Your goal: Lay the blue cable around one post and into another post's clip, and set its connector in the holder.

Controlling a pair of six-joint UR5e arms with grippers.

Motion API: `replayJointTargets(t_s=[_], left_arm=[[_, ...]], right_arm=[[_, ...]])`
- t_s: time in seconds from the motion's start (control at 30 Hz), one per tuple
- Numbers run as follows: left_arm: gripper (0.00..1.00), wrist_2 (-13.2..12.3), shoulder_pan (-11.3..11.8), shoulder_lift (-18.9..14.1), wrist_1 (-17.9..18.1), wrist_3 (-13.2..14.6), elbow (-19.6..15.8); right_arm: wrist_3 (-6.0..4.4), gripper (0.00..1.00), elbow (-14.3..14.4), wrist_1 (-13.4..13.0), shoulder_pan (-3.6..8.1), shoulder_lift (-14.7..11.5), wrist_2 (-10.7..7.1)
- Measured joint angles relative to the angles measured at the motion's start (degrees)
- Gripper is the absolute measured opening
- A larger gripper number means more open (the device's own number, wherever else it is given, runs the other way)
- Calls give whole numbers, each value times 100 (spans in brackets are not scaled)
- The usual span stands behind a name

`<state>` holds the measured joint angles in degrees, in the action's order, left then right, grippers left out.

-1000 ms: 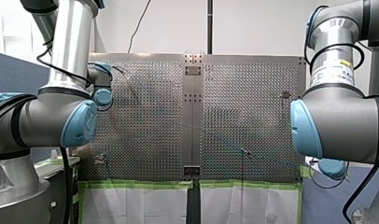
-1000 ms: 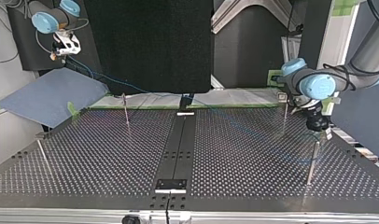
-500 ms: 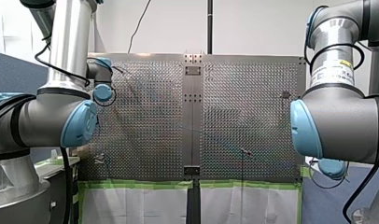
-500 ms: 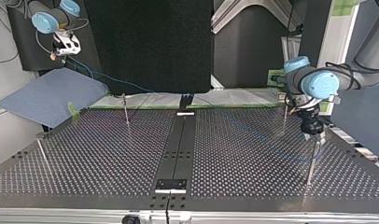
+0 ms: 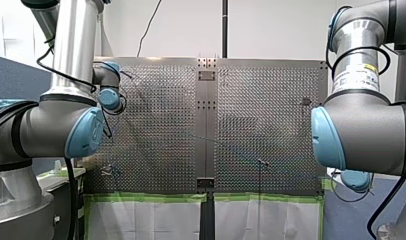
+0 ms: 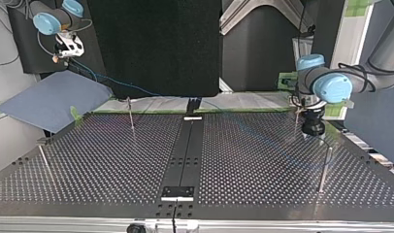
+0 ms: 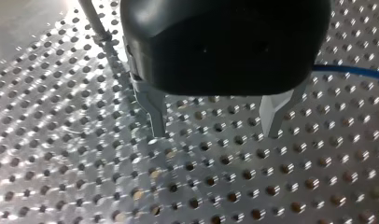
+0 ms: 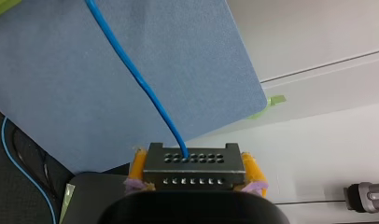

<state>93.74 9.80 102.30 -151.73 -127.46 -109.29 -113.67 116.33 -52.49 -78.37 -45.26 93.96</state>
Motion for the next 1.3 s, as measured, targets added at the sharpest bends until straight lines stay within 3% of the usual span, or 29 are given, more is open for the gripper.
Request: replayJointTargets(t_s=[0.2,0.4,0.8,1.03,1.3], left_arm=[[100,-262,9,-168,-27,-257,-126],[100,-533,-1,-320,-36,-334,-197],[100,-1074,-86,-340,-78,-664,-352],[100,-1116,-53,-344,-102,-878,-353],[100,-852,29,-349,-273,-690,-354]], right_arm=[[6,0,2,8,-3,-2,0],[8,0,1,10,-6,0,0],[9,0,0,14,-13,2,0],[9,0,0,18,-16,2,-2],[13,0,0,18,-17,1,-1]])
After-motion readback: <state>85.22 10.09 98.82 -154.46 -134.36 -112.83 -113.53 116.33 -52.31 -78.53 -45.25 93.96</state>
